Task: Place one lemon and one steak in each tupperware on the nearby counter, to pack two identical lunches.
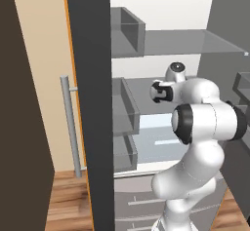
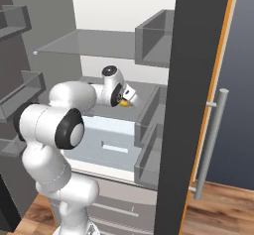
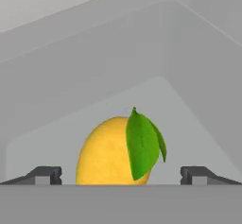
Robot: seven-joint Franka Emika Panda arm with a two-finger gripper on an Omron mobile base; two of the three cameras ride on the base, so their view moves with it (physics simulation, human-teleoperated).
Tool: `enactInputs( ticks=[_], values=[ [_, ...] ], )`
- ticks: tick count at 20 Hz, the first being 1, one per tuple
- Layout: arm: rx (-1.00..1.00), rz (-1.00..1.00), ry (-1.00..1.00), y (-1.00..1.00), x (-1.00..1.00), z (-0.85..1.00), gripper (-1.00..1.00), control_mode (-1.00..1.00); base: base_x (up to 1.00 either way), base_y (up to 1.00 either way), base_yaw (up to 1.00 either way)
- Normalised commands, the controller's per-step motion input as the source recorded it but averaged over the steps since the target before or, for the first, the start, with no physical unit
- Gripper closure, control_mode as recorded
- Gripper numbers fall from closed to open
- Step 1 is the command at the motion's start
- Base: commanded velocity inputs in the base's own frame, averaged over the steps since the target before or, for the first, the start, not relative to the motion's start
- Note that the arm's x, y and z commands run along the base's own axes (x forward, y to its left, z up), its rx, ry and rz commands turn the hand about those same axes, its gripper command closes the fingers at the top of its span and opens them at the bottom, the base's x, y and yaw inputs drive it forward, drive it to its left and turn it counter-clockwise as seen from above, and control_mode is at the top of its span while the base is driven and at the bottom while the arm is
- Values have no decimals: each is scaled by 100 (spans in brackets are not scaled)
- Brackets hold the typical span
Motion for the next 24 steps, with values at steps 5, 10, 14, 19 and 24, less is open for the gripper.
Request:
enactInputs(
  ticks=[5,10,14,19,24],
  values=[
    [0,0,0,-5,47,-7,-100,-100,0,0,0],
    [0,0,0,-4,13,-18,-100,-100,0,0,0],
    [0,0,1,0,0,-30,-100,-100,0,0,0],
    [0,-1,1,0,0,-33,-100,-100,0,0,0],
    [0,-2,4,0,-1,-36,-100,-100,0,0,0]
  ],
)
